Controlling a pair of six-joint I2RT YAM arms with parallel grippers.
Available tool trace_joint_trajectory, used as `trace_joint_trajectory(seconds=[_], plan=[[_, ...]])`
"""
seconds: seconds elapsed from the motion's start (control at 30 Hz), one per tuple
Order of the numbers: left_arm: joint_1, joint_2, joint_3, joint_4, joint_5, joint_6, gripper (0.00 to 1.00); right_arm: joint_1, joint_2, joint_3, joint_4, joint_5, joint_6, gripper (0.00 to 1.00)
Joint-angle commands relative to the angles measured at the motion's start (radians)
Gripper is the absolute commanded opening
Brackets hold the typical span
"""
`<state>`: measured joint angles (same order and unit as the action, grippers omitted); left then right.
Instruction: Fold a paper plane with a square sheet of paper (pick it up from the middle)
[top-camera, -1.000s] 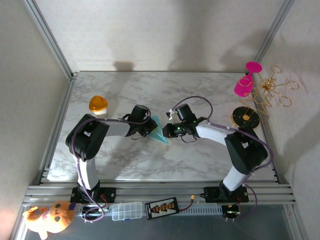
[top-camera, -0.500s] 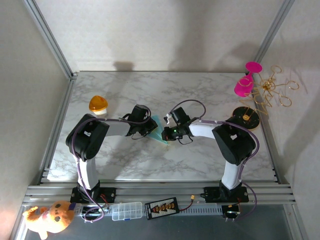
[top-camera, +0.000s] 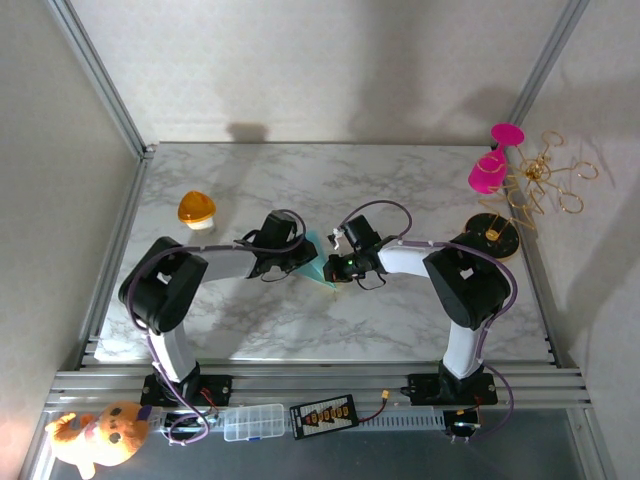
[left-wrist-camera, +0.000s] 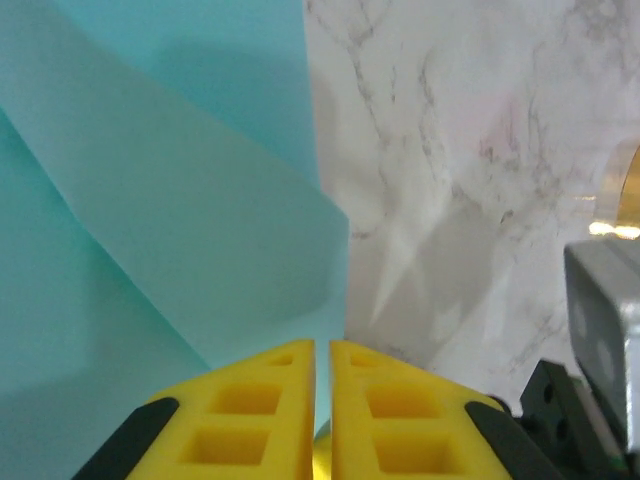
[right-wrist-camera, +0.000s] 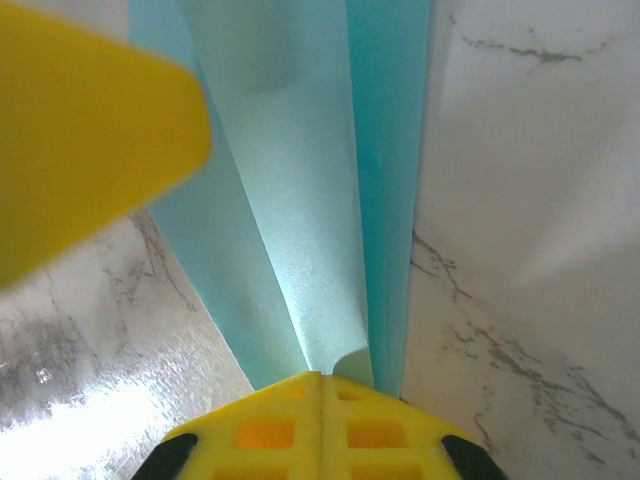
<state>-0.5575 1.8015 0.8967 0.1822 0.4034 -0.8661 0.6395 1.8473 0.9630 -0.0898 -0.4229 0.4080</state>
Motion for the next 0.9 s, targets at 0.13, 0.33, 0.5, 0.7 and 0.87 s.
trace_joint_trajectory(seconds=[0.13, 0.33, 0.5, 0.7, 0.87], plan=[[-0.049, 0.035, 0.016, -0.038, 0.003, 0.057, 0.07, -0.001, 0.059, -0.022, -0.093, 0.062, -0.009, 0.03], [-0.056, 0.081, 0.037, -0.083, -0.01, 0.084, 0.07, -0.001, 0.069, -0.018, -0.102, 0.059, -0.016, 0.03], [-0.048, 0.105, 0.071, -0.147, -0.07, 0.138, 0.08, -0.001, 0.079, -0.021, -0.134, 0.084, -0.034, 0.03], [0.009, 0.126, 0.106, -0.192, -0.092, 0.194, 0.09, -0.001, 0.091, -0.047, -0.191, 0.151, -0.068, 0.03], [0.091, 0.149, 0.119, -0.188, -0.065, 0.226, 0.1, -0.001, 0.096, -0.065, -0.197, 0.159, -0.075, 0.03]])
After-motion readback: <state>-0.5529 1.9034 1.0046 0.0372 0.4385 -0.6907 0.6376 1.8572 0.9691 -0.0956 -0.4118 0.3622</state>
